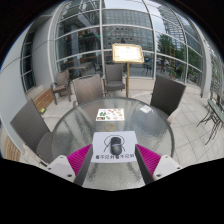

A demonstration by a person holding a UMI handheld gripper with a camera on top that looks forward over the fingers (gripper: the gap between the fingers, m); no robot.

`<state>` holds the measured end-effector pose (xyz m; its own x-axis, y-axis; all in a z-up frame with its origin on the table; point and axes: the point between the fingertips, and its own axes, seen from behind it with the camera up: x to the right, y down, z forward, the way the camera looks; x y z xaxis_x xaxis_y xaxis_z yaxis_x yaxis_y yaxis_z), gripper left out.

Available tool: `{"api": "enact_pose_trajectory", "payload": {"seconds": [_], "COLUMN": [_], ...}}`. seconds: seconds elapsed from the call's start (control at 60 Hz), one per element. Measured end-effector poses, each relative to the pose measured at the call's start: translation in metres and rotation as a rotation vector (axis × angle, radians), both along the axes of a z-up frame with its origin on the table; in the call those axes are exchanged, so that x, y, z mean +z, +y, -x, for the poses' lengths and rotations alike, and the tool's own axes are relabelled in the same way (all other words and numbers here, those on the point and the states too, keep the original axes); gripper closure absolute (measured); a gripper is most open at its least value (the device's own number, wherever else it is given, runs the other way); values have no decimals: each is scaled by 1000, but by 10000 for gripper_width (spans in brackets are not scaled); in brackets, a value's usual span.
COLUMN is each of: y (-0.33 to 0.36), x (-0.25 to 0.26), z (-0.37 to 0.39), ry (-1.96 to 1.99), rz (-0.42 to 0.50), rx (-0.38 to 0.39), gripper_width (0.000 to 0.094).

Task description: Arrange mouse

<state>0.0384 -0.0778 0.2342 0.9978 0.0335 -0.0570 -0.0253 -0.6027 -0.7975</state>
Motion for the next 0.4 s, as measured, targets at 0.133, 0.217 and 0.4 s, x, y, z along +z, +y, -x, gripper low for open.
{"api": "enact_pose_trajectory", "payload": {"seconds": [0.133,0.217,0.4], "y": [-15,-21,-26], "x": [-2,-1,3], "z": [-3,-2,-4], "ry": [-16,-16,0], "rz": [-5,-9,-11], "rx": [6,9,4], "gripper_width": [89,88,90]}}
